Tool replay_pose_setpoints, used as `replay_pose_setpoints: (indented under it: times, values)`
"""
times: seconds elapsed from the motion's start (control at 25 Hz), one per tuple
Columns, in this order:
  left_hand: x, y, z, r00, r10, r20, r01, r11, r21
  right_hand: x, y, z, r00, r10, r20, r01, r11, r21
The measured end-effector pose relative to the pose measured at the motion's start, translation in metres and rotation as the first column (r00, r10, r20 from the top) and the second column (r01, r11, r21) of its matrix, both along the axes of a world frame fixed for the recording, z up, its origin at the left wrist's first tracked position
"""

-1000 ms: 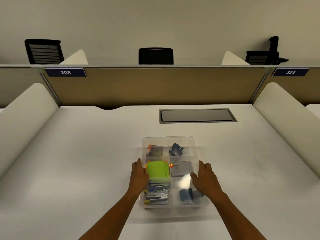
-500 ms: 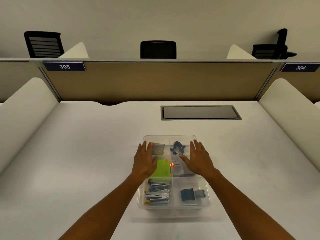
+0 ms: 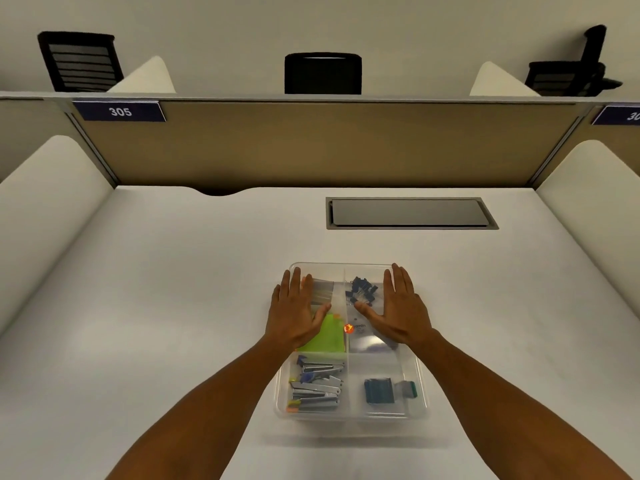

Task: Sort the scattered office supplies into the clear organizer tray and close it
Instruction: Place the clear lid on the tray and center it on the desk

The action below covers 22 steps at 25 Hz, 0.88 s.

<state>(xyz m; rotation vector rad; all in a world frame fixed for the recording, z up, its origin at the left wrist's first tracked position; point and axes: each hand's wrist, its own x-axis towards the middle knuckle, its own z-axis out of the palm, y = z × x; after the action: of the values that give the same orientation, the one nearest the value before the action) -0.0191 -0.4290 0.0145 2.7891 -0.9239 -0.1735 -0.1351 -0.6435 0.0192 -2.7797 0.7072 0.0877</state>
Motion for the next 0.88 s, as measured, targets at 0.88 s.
replay_pose_setpoints:
  times: [0.88]
  values:
    - [-0.079, 0.044, -0.009, 0.99, -0.126, 0.067, 0.12, 0.99, 0.079, -0.101, 0.057, -0.022, 0.991, 0.11, 0.074, -0.106, 0.993, -0.056]
